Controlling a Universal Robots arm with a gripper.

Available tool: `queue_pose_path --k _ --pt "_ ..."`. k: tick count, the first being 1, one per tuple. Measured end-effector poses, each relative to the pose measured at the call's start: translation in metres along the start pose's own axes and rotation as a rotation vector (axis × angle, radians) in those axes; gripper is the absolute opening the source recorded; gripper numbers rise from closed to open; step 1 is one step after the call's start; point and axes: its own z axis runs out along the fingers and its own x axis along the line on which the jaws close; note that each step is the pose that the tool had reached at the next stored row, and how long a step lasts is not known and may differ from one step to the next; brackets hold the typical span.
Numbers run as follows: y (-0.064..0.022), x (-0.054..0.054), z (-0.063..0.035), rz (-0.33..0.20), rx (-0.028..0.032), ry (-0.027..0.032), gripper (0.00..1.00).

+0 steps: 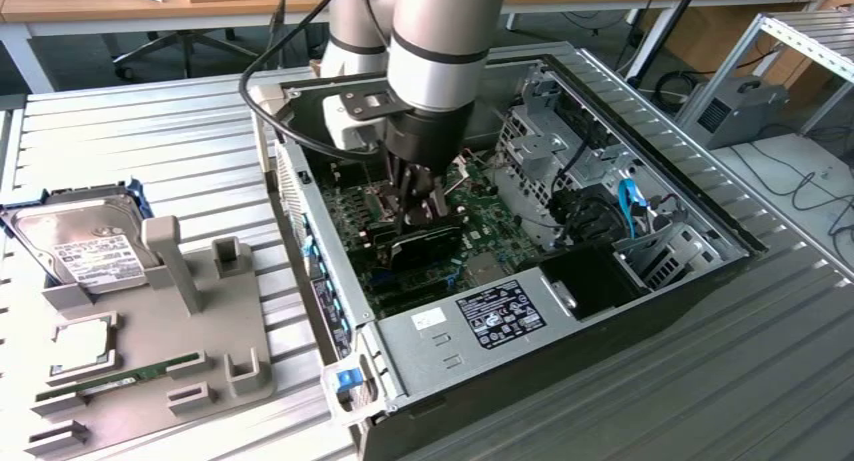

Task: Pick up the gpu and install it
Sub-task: 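Press down on the gpu until it lock into place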

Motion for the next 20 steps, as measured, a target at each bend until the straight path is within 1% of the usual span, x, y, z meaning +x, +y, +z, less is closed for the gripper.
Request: queue_pose_path --k 5,9,11,14,16,20 --pt "-0.0077 0.0 -0.0033 0.0 -0.0016 0.0 0.11" --pt "-0.0122 0.0 -0.0073 0.0 -0.0023 0.0001 0.11" --pt "-0.0159 0.0 -0.0109 0.0 -0.0027 0.0 0.11" --pt "-0.0194 0.0 -0.0155 0.0 -0.0029 -0.0001 0.11" --pt "-0.0208 0.0 -0.0165 0.0 -0.003 -0.0005 0.11" --pt "-0.0208 0.0 -0.0166 0.0 -0.0032 -0.0004 0.11"
